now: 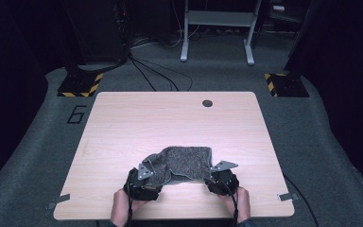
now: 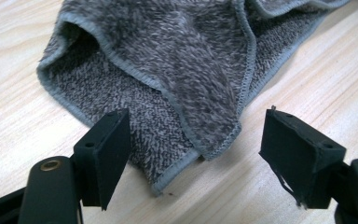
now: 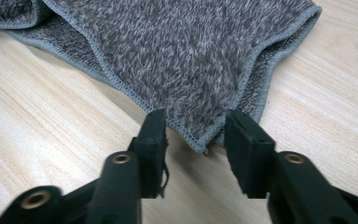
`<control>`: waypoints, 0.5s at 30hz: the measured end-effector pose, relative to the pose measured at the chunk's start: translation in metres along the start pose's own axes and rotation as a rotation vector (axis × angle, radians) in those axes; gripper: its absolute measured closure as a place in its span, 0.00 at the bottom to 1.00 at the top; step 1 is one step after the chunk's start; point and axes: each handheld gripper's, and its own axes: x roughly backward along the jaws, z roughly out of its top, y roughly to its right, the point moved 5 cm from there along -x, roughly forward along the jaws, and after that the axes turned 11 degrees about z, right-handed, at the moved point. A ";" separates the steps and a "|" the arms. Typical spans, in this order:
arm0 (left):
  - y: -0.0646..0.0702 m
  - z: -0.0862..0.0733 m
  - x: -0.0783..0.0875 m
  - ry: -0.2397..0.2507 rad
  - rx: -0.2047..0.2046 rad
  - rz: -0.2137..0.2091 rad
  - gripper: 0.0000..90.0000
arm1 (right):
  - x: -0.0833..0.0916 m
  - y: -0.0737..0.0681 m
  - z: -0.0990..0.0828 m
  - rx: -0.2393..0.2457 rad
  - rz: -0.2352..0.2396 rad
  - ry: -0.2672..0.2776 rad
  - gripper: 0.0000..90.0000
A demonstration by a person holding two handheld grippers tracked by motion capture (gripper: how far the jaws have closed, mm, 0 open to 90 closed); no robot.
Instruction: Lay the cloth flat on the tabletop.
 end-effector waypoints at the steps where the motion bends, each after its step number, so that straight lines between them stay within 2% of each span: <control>1: 0.000 0.000 0.000 -0.010 -0.018 0.002 0.32 | 0.000 0.000 0.000 -0.003 -0.004 0.000 0.69; 3: 0.002 -0.001 0.000 -0.012 -0.032 -0.001 0.39 | 0.000 0.001 -0.001 0.000 -0.001 -0.005 0.71; 9: 0.006 -0.001 0.002 0.001 -0.057 0.008 0.59 | 0.000 -0.001 -0.002 0.007 0.007 0.007 0.89; 15: 0.006 -0.001 0.004 0.005 -0.084 0.001 0.76 | 0.001 -0.003 0.000 0.009 0.019 0.015 0.95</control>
